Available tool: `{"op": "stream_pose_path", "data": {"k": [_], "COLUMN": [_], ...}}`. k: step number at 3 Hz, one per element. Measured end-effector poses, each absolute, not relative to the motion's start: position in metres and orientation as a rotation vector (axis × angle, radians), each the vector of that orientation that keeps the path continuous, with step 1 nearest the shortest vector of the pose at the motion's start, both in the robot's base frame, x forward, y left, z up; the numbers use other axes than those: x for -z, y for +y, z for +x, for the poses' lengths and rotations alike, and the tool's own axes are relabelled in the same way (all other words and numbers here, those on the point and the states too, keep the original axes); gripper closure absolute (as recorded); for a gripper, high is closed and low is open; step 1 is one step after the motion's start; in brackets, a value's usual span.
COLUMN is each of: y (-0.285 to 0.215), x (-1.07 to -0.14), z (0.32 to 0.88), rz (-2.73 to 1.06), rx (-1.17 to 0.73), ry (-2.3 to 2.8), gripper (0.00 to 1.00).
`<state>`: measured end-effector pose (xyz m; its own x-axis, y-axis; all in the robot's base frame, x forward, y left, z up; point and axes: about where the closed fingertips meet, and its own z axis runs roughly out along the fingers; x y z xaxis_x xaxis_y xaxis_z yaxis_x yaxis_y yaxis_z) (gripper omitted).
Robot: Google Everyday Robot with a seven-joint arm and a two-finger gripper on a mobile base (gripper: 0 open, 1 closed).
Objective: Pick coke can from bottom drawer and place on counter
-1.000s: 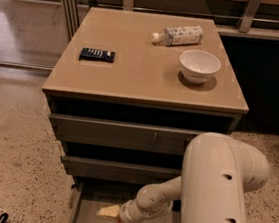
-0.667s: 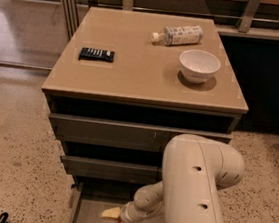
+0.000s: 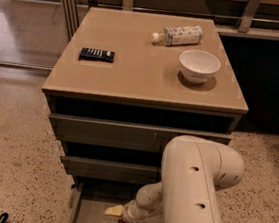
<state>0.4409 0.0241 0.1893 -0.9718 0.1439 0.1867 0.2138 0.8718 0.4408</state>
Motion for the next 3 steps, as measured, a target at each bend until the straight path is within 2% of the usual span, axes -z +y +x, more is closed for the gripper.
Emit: {"op": "stream_pose_path", "data": {"k": [2,3], "y": [0.009,0.015], "x": [-0.157,-0.141], "z": [0.460,0.458], "rz": [-0.391,-0.448], "rx": [0.669,0.722], "ry": [-2.888,-2.815], "gripper": [0.00,0.00]}}
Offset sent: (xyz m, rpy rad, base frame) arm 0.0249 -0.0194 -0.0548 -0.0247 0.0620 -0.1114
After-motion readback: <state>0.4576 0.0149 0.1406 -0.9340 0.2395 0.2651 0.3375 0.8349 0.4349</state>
